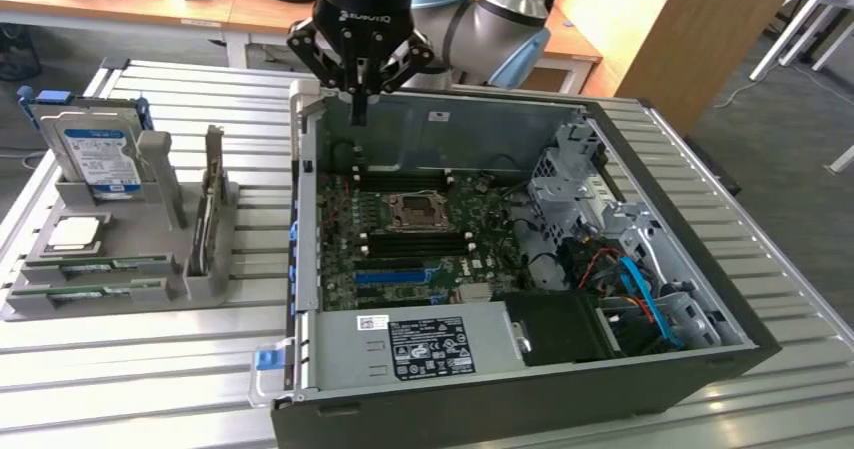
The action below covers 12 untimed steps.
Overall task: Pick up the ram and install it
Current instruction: 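Reach for the ram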
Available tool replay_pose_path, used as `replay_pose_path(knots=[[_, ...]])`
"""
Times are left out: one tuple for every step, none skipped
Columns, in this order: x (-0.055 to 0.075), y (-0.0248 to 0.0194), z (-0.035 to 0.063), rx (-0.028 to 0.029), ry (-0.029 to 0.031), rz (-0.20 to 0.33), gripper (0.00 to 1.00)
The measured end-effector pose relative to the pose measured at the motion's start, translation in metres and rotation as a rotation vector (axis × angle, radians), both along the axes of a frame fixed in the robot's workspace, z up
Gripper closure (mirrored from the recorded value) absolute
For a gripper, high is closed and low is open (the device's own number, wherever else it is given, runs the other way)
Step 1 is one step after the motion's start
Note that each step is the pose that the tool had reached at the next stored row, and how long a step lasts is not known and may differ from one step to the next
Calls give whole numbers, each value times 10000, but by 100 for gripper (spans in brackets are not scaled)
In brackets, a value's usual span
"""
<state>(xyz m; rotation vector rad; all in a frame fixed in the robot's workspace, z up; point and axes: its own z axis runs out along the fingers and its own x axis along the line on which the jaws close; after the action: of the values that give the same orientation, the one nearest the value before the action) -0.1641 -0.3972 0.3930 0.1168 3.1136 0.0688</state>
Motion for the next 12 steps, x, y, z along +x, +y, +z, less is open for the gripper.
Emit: replay_pose_path(knots=[[-16,1,0,0,0,1,89],[-33,1,-1,1,-1,0,89],[-52,2,0,0,0,0,89],[-68,3,0,0,0,0,89],[-84,4,-1,0,0,-1,89],[-99,4,-1,0,1,-2,89],[-112,5,-1,0,0,-3,89],[-125,6,-1,0,0,-3,89],[-138,7,-2,0,0,-3,89],[-152,9,-2,1,0,-5,89],[-168,10,-2,0,0,-4,89],[-182,10,-2,0,0,-5,89]])
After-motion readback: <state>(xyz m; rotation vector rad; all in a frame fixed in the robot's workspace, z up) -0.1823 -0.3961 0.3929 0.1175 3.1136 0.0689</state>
